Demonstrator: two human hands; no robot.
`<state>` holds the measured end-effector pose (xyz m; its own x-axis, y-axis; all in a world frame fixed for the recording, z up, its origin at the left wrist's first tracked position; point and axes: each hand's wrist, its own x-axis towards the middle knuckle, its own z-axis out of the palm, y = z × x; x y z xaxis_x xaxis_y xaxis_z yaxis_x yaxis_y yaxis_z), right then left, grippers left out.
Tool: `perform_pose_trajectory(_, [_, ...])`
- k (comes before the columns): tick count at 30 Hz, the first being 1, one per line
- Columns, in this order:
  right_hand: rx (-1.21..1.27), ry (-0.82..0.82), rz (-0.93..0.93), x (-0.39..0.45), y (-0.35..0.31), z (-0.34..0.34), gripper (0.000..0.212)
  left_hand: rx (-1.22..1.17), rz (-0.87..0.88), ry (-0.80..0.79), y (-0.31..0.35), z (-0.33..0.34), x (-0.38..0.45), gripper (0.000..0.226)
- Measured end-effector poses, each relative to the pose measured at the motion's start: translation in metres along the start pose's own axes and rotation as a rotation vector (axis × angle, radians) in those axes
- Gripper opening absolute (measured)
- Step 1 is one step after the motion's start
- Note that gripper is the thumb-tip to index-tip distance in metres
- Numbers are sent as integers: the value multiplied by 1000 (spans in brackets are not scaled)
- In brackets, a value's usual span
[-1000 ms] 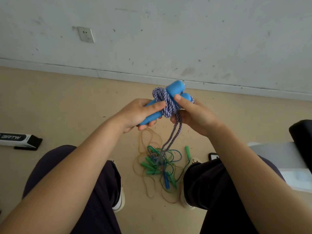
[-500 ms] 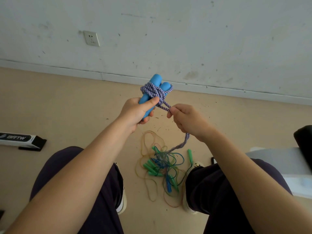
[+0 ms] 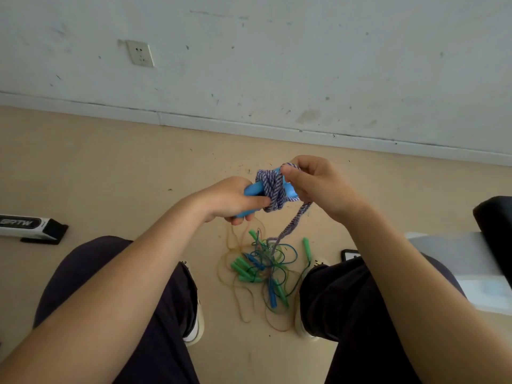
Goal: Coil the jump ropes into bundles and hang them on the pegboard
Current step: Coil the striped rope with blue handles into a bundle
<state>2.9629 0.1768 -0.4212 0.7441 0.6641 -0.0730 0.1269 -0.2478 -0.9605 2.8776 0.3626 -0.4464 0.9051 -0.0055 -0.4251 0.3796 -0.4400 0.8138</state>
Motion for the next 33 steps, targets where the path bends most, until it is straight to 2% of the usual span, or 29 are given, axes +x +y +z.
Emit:
perform_pose_trajectory(4, [-181,125,-103,6,0,-5,21,-38,44,-109,4,0,-4,27])
perform_pose_trajectory(8, [-268,72,-146,6,-1,1,23,68,27,-162,7,-1,-7,47])
perform_pose_trajectory(12, [-301,-3,-163,3,-3,11,22,331,-27,-89,8,9,-6,71])
perform_pose_trajectory(15, [-359,-16,-173,5,-2,15,23,378,-26,-59,8,16,-5,69])
perform_pose_trajectory(18, [-359,54,-86,11,1,3,34,284,16,-32,9,15,-3,63])
perform_pose_trajectory(21, [-349,103,-41,15,4,-4,32,242,38,-17,10,8,-4,59])
perform_pose_trajectory(26, [-232,72,-89,13,8,-3,35,214,64,-65,8,2,-10,47])
perform_pose_trajectory(30, [-192,43,-94,10,8,1,18,155,124,-49,7,-3,-13,31])
perform_pose_trajectory(33, [-84,7,1,7,4,4,18,46,156,-15,7,-6,-15,39])
